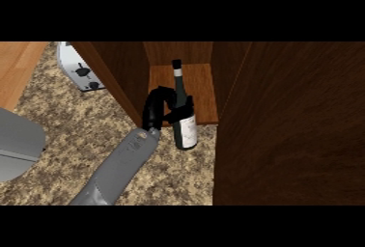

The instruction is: Pick up the wine, place it into the cabinet and close the cabinet

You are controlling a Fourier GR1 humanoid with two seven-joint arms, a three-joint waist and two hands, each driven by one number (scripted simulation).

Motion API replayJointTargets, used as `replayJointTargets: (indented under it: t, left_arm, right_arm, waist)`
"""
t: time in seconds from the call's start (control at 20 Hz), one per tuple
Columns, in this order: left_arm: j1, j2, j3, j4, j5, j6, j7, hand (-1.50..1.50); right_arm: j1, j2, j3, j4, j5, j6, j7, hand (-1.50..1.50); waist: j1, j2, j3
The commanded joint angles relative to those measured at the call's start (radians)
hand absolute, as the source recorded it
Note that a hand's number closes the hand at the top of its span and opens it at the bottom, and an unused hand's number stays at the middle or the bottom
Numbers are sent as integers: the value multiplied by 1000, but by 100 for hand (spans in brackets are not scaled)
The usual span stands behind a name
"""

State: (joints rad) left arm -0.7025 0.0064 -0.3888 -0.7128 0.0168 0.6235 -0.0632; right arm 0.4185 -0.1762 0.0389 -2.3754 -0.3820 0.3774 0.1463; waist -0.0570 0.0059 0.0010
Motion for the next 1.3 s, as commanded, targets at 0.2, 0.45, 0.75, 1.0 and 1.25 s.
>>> replayJointTargets:
  t: [0.2,0.45,0.75,1.0,1.25]
  left_arm:
    - [-142,-6,60,300,76,-4,-99,150]
    - [-175,-6,108,359,140,23,-168,150]
    - [-223,-6,172,447,171,9,-262,150]
    - [-308,-6,237,474,222,48,-267,150]
    - [-362,-6,141,559,111,105,-298,150]
  right_arm:
    - [25,-5,-9,-96,-106,0,28,-150]
    - [23,-34,-57,-52,-148,37,8,-150]
    - [58,-33,-40,-60,-140,42,13,-150]
    - [50,-15,-7,-71,-87,40,-3,-150]
    - [2,-39,-31,-52,-136,41,8,-150]
  waist:
    - [-22,13,-3]
    - [-24,14,-3]
    - [-29,19,-3]
    - [-38,20,-4]
    - [-33,22,-3]
